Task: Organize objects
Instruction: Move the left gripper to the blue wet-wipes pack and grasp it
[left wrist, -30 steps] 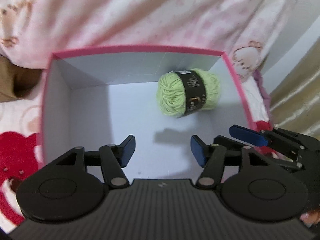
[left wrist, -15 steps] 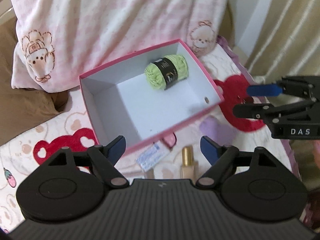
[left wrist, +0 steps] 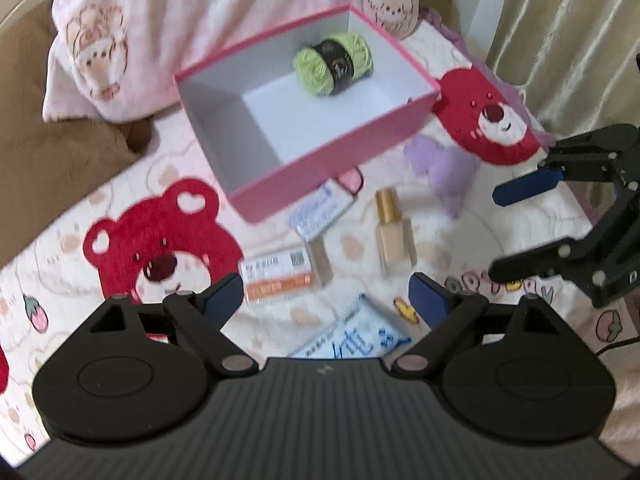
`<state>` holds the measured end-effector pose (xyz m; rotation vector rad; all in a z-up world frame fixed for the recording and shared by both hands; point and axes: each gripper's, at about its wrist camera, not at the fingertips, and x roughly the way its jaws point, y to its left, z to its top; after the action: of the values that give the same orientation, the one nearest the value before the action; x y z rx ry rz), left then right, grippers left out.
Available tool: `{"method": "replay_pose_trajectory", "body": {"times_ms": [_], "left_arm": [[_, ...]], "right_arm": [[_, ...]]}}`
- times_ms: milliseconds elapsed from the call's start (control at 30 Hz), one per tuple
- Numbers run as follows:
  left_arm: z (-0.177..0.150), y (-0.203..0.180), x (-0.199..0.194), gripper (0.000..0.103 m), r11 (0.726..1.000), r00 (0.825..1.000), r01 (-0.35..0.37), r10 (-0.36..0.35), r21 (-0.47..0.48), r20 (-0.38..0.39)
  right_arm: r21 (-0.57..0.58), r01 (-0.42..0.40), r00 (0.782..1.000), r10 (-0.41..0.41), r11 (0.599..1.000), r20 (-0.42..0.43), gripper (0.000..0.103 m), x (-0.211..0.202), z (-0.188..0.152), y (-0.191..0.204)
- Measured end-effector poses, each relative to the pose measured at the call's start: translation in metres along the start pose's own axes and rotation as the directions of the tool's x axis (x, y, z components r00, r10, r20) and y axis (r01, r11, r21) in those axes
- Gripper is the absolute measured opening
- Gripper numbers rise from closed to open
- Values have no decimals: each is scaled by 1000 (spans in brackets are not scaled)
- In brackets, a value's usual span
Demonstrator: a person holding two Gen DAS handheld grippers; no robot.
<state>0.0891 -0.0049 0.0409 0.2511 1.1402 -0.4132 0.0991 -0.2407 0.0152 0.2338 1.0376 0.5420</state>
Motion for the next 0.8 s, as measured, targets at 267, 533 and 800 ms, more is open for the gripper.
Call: {"method": "replay_pose_trajectory", "body": {"times_ms": [267,533,800], "left_arm": [[-42,7,31,93,991,994,99,-102,-88,-29],[-71,30,69,93,974,987,131,-145,-184,-64],[-93,36,117,85,950,985,158,-172,-271,-30]], "right_arm": [[56,-61,997,64,997,-48,79,35,-22,10],[125,-58,993,70,990,-94,79,69,-37,3],[148,35,991,-15,988,-133,79,117,-58,-2]]}}
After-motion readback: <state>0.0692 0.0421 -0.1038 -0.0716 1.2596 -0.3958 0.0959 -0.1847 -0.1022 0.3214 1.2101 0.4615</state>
